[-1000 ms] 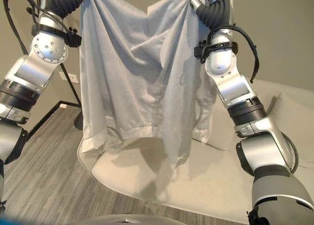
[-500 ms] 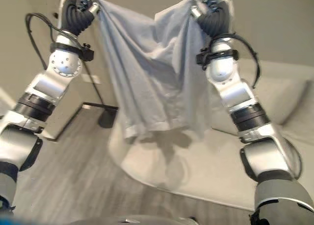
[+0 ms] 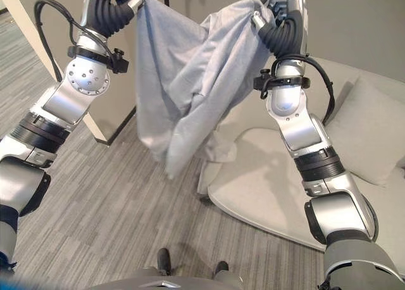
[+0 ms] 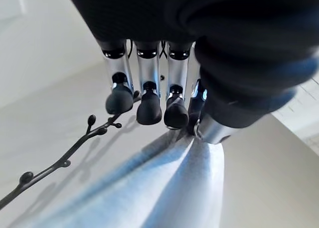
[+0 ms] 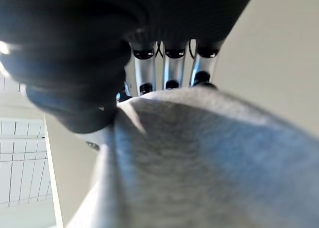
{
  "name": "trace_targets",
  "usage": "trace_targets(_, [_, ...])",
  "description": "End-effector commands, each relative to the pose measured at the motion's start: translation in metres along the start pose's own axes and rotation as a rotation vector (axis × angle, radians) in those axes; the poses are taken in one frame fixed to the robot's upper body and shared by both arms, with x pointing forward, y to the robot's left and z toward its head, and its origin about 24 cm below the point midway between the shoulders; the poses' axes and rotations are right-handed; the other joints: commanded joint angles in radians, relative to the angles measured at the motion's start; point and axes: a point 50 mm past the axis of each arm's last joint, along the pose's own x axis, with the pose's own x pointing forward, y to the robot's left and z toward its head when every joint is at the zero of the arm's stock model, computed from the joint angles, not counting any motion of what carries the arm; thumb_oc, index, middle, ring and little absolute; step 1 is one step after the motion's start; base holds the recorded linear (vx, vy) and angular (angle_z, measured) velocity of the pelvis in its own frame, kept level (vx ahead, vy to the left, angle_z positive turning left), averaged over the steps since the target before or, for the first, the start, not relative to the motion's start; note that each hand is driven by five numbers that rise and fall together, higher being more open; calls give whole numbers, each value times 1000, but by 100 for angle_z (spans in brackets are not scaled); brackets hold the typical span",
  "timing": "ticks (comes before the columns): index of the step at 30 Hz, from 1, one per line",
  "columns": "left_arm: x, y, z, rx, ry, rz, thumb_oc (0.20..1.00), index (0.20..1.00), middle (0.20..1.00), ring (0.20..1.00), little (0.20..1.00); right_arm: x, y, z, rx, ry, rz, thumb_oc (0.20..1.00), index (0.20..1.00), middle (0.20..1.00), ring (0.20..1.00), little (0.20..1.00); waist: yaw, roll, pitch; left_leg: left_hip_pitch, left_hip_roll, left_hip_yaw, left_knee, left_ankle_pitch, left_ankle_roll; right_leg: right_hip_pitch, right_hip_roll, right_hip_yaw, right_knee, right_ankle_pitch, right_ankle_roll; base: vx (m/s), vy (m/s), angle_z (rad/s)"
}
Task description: Hang the clothes on the sofa on the clothes rack.
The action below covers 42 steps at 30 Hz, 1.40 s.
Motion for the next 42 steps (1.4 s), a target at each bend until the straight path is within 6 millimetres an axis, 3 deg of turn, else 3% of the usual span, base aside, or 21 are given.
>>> trace_targets(1, [20, 11, 19, 8, -85, 47, 200, 200, 200, 200, 200, 21, -16, 17, -44, -106, -42, 200, 200, 200, 200, 200, 13, 10, -65, 36, 85, -61, -4, -46, -147, 44, -11, -6, -78, 20, 88, 77, -44, 0])
trace_targets(7, [9, 1, 13, -31, -49, 19, 200, 200, 200, 200, 200, 5, -12, 6, -33, -56, -5, 200, 200, 200, 200, 200, -2, 26, -99, 99, 106, -43, -4, -55, -157, 103, -14, -24, -78, -1, 96, 57, -61, -4])
trace_targets(16, [-1, 4, 3, -43, -11, 22, 200, 200, 200, 200, 200, -7, -5, -4, -6, -4, 32, 200, 200, 200, 200, 200, -2, 33, -106, 137, 128, -29, -4, -57, -162, 130, -4, -24, -78, -17, 88, 18, -57, -4])
trace_targets(20, [-2, 7, 5, -62, -21, 42, 200, 200, 200, 200, 200, -1, -2, 3, 18, -37, 41, 200, 200, 200, 200, 200, 11, 20, -43, 33, 142, -103, 154, -82, -182, 127, -12, -27, -78, -4, 72, -84, -12, -4])
trace_targets(24, [0, 9, 7, -57, -29, 50, 200, 200, 200, 200, 200, 5, -5, 8, 9, -60, 44, 200, 200, 200, 200, 200, 11, 24, -41, 4, 212, -148, 82, -10, -209, 119, -35, -23, -78, -8, 91, 77, 138, -13])
trace_targets(26, [1, 8, 6, -64, -24, 58, 200, 200, 200, 200, 200, 8, -8, 9, 1, -64, 40, 200, 200, 200, 200, 200, 6, 29, -42, -4, 261, -148, 18, 48, -226, 123, -51, -16, -78, -20, 103, 146, 215, -3])
trace_targets(28, [1, 6, 5, -77, -15, 64, 200, 200, 200, 200, 200, 9, -11, 9, -10, -65, 28, 200, 200, 200, 200, 200, 1, 34, -35, -44, 306, -142, -4, 66, -237, 134, -73, -15, -78, -36, 117, 188, 280, -5])
trace_targets(30, [2, 2, 3, -82, -4, 59, 200, 200, 200, 200, 200, 9, -18, 8, -27, -65, 11, 200, 200, 200, 200, 200, -8, 43, -30, -111, 337, -112, -4, 70, -247, 157, -92, -22, -78, -61, 124, 264, 323, 6])
trace_targets(33, [1, -5, 2, -98, 9, 48, 200, 200, 200, 200, 200, 4, -29, 4, -65, -58, -21, 200, 200, 200, 200, 200, -20, 79, -44, -146, 372, -3, -4, 105, -275, 194, -132, -41, -78, -76, 156, 336, 420, 26])
trace_targets(36, [1, -6, 5, -96, -8, 32, 200, 200, 200, 200, 200, -3, -30, 0, -65, -40, -29, 200, 200, 200, 200, 200, -18, 82, -63, -133, 325, 19, 13, 129, -273, 215, -206, -46, -78, -52, 177, 353, 416, -9])
trace_targets(38, [-1, -4, 3, -76, -8, 24, 200, 200, 200, 200, 200, -13, -22, -6, -28, 1, -23, 200, 200, 200, 200, 200, -14, 66, -66, -125, 287, 37, 48, 87, -240, 206, -255, -38, -77, 8, 177, 276, 269, -1])
trace_targets(39, [-2, -4, 3, -74, -7, 22, 200, 200, 200, 200, 200, -14, -22, -6, -27, 3, -23, 200, 200, 200, 200, 200, -12, 60, -68, -125, 283, 42, 52, 83, -237, 204, -260, -35, -78, 10, 177, 173, 205, -1])
trace_targets(41, [-3, -4, 1, -52, -8, -2, 200, 200, 200, 200, 200, -19, -17, -10, -11, 29, -22, 200, 200, 200, 200, 200, -9, 41, -67, -131, 243, 74, 80, 51, -198, 175, -316, -35, -32, 113, 177, 230, 354, -4])
trace_targets(42, [-2, -3, 2, -28, -18, -11, 200, 200, 200, 200, 200, -19, -18, -10, -18, 30, -28, 200, 200, 200, 200, 200, -8, 33, -65, -118, 186, 75, 75, 22, -158, 143, -369, -21, 48, 186, 177, 308, 484, 5])
